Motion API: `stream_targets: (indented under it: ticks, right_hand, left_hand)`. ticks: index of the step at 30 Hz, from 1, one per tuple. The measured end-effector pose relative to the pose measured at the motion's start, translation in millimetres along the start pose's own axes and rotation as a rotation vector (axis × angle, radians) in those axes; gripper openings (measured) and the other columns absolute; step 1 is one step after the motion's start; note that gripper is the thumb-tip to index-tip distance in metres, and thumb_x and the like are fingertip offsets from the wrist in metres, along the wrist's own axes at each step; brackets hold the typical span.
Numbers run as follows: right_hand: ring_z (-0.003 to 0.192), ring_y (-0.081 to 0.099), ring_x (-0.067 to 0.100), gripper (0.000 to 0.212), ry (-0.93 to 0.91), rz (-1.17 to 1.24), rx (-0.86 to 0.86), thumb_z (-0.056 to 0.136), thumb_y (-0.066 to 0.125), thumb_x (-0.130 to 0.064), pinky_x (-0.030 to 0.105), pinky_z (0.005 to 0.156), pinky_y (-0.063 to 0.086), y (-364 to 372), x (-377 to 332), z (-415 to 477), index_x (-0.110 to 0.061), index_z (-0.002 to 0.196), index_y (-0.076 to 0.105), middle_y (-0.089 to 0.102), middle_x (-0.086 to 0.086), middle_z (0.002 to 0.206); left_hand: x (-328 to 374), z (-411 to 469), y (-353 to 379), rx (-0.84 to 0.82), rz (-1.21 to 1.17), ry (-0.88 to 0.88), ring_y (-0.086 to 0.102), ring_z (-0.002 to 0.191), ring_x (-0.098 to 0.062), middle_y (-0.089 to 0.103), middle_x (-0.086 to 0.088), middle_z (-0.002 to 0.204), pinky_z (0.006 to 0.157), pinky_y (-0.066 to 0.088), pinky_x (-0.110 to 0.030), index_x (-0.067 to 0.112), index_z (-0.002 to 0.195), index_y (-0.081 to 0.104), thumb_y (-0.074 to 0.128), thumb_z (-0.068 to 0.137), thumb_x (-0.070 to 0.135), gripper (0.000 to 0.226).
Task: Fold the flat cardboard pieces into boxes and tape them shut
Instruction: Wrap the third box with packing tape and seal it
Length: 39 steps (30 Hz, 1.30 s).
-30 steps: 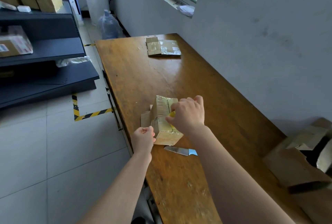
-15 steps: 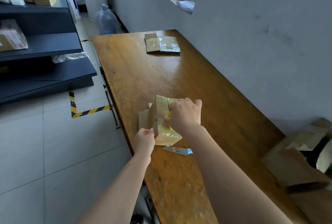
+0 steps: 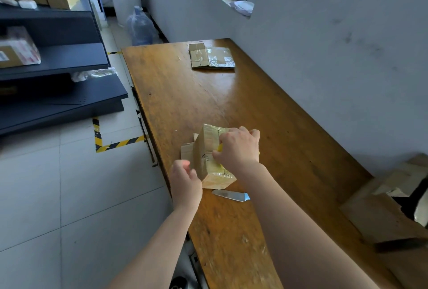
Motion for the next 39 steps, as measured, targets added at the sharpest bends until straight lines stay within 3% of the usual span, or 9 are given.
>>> stream_targets:
  ticks: [4,8,12,16,19,22,26,31,39]
  right_hand:
    - [0.088,0.047,0.018,0.027,0.001,-0.014,-0.009,0.087,0.061,-0.049,0.043,0.095,0.032,1,0,1,-0.023,0.091,0.067,0.058,-0.004,0.088]
    - [0.092,0.05,0.019,0.035,0.029,-0.019,-0.036,0.088,0.057,-0.056,0.041,0.091,0.032,2,2,3,-0.022,0.091,0.063,0.057,-0.003,0.089]
    - [0.087,0.051,0.019,0.027,-0.019,0.087,-0.039,0.091,0.055,-0.049,0.038,0.083,0.031,-3,3,5,-0.023,0.097,0.06,0.058,-0.004,0.086]
    - [0.093,0.058,0.021,0.027,-0.01,0.314,-0.09,0.092,0.058,-0.036,0.034,0.079,0.042,-7,17,5,-0.021,0.114,0.059,0.064,-0.002,0.098]
    - [0.092,0.054,0.017,0.03,0.017,0.401,-0.103,0.091,0.059,-0.036,0.029,0.071,0.041,-8,28,4,-0.022,0.117,0.06,0.064,-0.002,0.105]
    - [0.091,0.05,0.014,0.03,0.035,0.465,-0.126,0.091,0.059,-0.035,0.028,0.07,0.039,-7,34,5,-0.022,0.117,0.06,0.062,-0.003,0.106]
    - [0.092,0.053,0.014,0.026,0.047,0.516,-0.141,0.091,0.059,-0.036,0.027,0.07,0.043,-8,42,5,-0.024,0.114,0.062,0.057,-0.007,0.1]
    - [0.066,0.054,0.008,0.034,0.156,0.669,-0.256,0.088,0.059,-0.055,0.025,0.055,0.042,-3,54,4,-0.022,0.081,0.062,0.057,-0.007,0.072]
    - [0.055,0.047,0.007,0.041,0.21,0.697,-0.206,0.092,0.052,-0.054,0.023,0.047,0.032,4,44,-5,-0.026,0.062,0.05,0.051,-0.007,0.061]
  left_hand:
    - [26,-12,5,-0.003,-0.111,0.157,0.057,0.086,0.003,0.062,0.002,0.113,0.061,0.043,0.0,0.016,0.122,0.059,0.048,0.1,0.021,0.025]
    - [23,-19,11,-0.129,0.07,0.238,0.054,0.125,-0.017,0.054,-0.001,0.14,0.096,0.05,-0.03,0.017,0.14,0.049,0.054,0.095,0.039,0.05]
    - [22,-16,12,-0.24,0.097,0.223,0.045,0.133,-0.017,0.046,0.003,0.147,0.099,0.041,-0.027,0.02,0.147,0.039,0.058,0.089,0.051,0.068]
    - [24,2,11,-0.348,-0.169,0.032,0.053,0.125,-0.02,0.059,-0.002,0.133,0.102,0.043,-0.038,0.016,0.134,0.056,0.042,0.091,0.045,0.054]
    - [34,16,10,-0.276,-0.277,-0.1,0.063,0.079,-0.012,0.069,0.01,0.079,0.073,0.051,-0.033,0.021,0.097,0.074,0.043,0.093,0.039,0.036]
    - [38,29,15,-0.216,-0.218,-0.115,0.06,0.07,-0.011,0.067,0.009,0.071,0.067,0.05,-0.032,0.031,0.07,0.067,0.061,0.092,0.038,0.024]
    - [34,40,23,-0.203,-0.237,-0.159,0.063,0.082,-0.009,0.07,0.008,0.082,0.067,0.05,-0.026,0.023,0.084,0.073,0.073,0.085,0.028,0.005]
    - [38,49,33,-0.235,-0.168,-0.109,0.063,0.092,-0.014,0.072,0.004,0.097,0.085,0.055,-0.036,0.018,0.104,0.074,0.063,0.092,0.025,0.018]
    - [31,58,36,-0.279,-0.076,-0.037,0.063,0.089,-0.012,0.07,0.009,0.089,0.081,0.056,-0.038,0.022,0.1,0.074,0.058,0.095,0.029,0.018]
Point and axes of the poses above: each hand's wrist, its own z-axis towards the middle knuckle, its own y-axis out of the palm, x = y × z, the point moved 4 cm from there along z, towards the middle knuckle
